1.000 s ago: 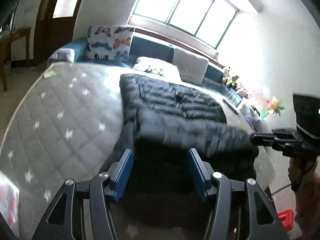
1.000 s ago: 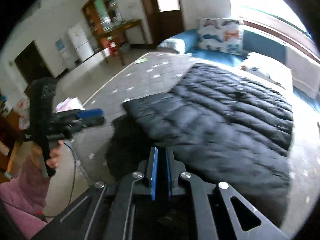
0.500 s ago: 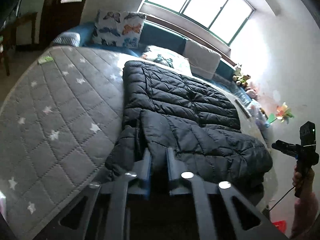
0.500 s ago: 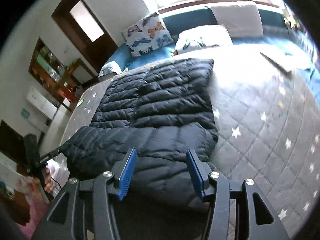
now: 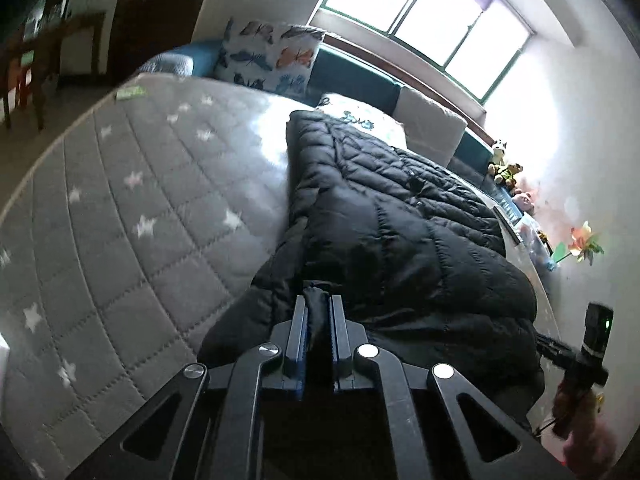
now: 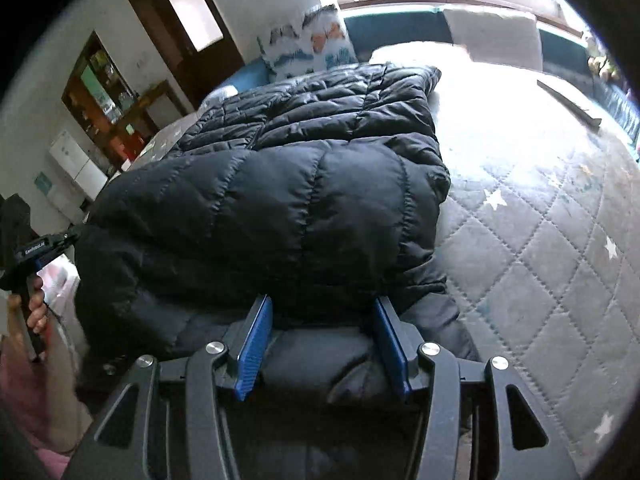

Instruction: Fold large clothes

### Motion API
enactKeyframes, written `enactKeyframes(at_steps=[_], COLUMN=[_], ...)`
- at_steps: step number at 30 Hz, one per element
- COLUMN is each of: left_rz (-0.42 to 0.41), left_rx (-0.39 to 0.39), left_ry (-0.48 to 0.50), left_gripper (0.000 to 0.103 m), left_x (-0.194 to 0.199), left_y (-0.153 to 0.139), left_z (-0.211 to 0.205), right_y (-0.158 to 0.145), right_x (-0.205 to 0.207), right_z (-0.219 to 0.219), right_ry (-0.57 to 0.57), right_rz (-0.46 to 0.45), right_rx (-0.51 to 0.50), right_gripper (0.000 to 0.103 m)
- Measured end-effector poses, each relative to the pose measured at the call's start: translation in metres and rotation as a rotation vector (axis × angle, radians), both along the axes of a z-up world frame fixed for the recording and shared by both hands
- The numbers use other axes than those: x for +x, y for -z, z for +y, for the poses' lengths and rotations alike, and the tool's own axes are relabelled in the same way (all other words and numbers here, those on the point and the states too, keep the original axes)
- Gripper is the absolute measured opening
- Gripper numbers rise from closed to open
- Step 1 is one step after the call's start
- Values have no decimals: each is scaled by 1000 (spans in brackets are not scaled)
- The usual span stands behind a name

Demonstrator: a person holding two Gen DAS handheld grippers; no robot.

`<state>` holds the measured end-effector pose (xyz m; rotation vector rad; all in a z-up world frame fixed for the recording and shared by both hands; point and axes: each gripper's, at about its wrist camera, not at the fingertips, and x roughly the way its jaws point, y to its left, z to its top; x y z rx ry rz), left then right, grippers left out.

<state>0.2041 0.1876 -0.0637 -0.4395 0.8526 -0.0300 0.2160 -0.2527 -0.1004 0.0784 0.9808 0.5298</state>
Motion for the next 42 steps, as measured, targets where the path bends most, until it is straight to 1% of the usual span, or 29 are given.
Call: enactKeyframes(at_steps=[3, 5, 7, 8, 9, 11, 13, 14, 16, 18, 19, 21, 22, 23, 25, 27, 31, 33, 36, 38, 40, 42], left_rz=[8, 5, 2, -6, -13, -24, -42, -45, -61, -78, -83, -94, -91, -83, -75, -77, -96, -102, -79, -45, -11, 3], left_rx=[2, 26, 37, 42, 55, 80, 102, 118, 150, 172, 165, 122, 102, 83, 78, 92, 109, 109, 119, 133, 135, 124], left_ry=[0, 14, 27, 37, 42, 52, 59, 46, 23, 15, 13, 42, 67, 103, 182, 250, 391, 450, 505, 512, 510, 505], left_gripper=[9, 9, 10, 11, 12, 12, 13, 13, 13, 14, 17, 29, 42, 46, 45, 45, 45, 45, 45, 45, 45, 45], left_x=[-1, -4, -6, -9, -12, -15, -17, -18, -19, -18, -17, -13, -9, -4, 6, 15, 35, 42, 52, 60, 64, 65], left_y=[2, -5, -14, -20, -28, -42, -57, -64, -77, -88, -92, -96, -96, -94, -88, -82, -75, -70, -54, -38, -24, -12], left_z=[0, -2, -3, -3, -4, -9, -13, -15, -18, -22, -23, -31, -37, -47, -70, -99, -151, -168, -183, -187, -186, -179], right_y=[1, -9, -25, -33, -46, -63, -76, -80, -81, -72, -65, -54, -46, -39, -34, -34, -35, -34, -31, -29, -26, -24], right_x=[-5, -3, 0, 1, 1, 2, 7, 10, 18, 27, 32, 34, 35, 35, 32, 28, 24, 22, 20, 18, 16, 13], right_z=[0, 1, 0, 0, 0, 3, 11, 15, 26, 35, 41, 47, 51, 55, 60, 64, 75, 81, 90, 96, 102, 108], right_ry=[7, -8, 0, 0, -12, -36, -51, -58, -72, -79, -80, -74, -70, -66, -56, -57, -85, -102, -127, -150, -160, -168], right_rz=[-33, -25, -4, -10, -28, -54, -76, -88, -92, -75, -60, -41, -32, -23, -25, -37, -41, -41, -37, -43, -50, -60], right_rx=[-7, -43, -48, -41, -22, -4, -9, -14, -25, -33, -37, -43, -45, -45, -46, -49, -50, -61, -62, -73, -88, -109], right_gripper=[56, 56, 57, 57, 57, 57, 57, 58, 60, 60, 60, 60, 60, 60, 60, 61, 62, 62, 62, 63, 70, 72])
